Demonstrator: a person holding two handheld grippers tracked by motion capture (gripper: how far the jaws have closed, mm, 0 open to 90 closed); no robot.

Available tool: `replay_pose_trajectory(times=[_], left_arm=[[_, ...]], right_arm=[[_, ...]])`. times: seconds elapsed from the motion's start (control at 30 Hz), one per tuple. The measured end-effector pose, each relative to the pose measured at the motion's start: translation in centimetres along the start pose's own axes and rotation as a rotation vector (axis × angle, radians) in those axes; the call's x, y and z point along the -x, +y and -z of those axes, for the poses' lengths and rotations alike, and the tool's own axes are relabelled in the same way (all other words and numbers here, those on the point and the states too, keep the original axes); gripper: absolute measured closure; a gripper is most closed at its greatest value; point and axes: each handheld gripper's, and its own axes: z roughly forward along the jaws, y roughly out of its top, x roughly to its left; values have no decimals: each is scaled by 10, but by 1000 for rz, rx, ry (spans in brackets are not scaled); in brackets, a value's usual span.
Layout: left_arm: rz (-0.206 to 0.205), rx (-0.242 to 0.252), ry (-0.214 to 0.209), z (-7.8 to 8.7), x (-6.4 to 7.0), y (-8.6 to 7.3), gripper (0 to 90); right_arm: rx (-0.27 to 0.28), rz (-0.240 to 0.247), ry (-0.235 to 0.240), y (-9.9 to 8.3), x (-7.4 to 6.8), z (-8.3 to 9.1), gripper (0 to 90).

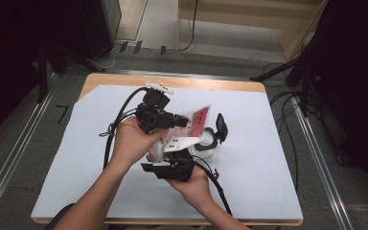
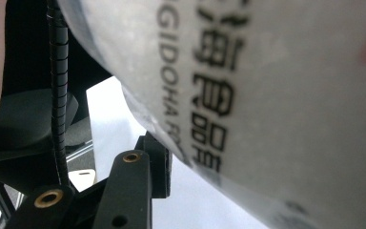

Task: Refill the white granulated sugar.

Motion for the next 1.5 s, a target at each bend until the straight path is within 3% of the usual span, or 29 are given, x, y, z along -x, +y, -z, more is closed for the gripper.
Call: replay_pose_trajectory(times=[1.5], left_arm=[[-14,5,-6,0,1,0,858]], right_arm=[[-1,6,-13,0,-2,1,654]])
